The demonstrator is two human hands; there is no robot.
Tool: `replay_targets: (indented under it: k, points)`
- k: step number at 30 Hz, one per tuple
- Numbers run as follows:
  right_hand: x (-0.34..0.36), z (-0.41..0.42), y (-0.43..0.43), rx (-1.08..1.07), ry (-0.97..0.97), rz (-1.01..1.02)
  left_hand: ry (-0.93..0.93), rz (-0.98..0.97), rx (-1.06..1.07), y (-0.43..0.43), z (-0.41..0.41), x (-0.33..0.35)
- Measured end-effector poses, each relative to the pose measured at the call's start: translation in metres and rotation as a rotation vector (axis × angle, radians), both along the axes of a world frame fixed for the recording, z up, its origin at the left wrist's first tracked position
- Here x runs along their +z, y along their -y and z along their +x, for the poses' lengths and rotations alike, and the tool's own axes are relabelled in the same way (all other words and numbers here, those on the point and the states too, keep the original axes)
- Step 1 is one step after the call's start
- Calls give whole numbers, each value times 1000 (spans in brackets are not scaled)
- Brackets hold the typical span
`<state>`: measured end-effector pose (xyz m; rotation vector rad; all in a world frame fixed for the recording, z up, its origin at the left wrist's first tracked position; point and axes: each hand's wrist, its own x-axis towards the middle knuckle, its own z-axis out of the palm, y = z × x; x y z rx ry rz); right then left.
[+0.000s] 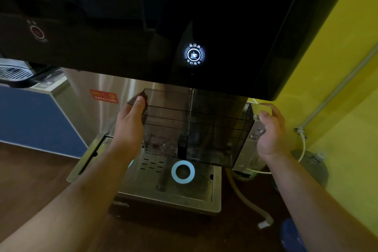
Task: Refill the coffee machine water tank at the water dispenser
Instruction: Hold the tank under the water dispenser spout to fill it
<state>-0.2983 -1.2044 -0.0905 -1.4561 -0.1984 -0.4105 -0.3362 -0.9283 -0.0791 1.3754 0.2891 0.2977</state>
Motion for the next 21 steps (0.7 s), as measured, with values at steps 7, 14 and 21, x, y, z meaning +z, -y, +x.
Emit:
replay_targets:
  k: [7, 14, 21]
  points:
    - [5, -4, -4, 0, 24, -8, -4, -3, -10, -1, 0, 2]
    - [3, -6, -2, -26, 21, -40, -15, 11, -9, -1, 6, -5]
    - [8, -5, 3, -49, 7, -61, -25, 29, -1, 0, 11, -8]
